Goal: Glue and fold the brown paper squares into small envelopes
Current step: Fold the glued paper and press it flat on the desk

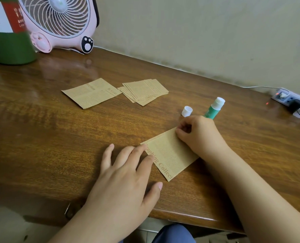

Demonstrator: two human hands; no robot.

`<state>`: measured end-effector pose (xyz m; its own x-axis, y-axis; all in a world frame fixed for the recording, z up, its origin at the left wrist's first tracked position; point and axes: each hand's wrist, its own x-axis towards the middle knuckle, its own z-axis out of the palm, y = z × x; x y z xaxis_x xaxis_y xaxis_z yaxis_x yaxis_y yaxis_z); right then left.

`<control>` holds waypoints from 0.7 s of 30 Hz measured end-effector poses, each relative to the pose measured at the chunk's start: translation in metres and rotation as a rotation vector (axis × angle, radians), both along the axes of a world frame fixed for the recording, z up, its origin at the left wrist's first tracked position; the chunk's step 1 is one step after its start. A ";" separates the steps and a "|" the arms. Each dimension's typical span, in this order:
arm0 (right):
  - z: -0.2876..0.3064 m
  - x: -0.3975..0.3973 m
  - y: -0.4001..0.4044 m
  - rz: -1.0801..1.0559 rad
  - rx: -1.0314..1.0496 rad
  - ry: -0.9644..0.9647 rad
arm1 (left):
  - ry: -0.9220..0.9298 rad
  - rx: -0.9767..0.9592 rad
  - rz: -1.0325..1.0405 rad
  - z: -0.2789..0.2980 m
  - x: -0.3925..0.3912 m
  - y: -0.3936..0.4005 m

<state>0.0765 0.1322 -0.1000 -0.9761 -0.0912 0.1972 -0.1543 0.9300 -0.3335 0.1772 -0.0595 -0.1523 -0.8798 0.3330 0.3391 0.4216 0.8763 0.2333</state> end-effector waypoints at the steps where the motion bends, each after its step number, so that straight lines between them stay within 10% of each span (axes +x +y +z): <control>1: 0.000 0.005 -0.006 0.039 -0.015 0.017 | 0.001 -0.002 0.001 0.000 0.000 0.000; 6: -0.008 0.025 -0.043 0.327 -0.098 0.017 | -0.010 -0.007 0.004 0.001 0.000 0.001; 15: -0.005 -0.002 0.009 -0.086 -0.114 -0.008 | -0.011 -0.009 0.003 0.000 -0.001 0.000; 21: -0.003 0.022 -0.027 0.161 -0.078 0.039 | -0.002 -0.012 -0.001 -0.001 -0.001 0.000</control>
<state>0.0983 0.1055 -0.1034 -0.9417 -0.2283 0.2473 -0.3130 0.8641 -0.3942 0.1765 -0.0594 -0.1531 -0.8800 0.3381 0.3335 0.4222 0.8786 0.2233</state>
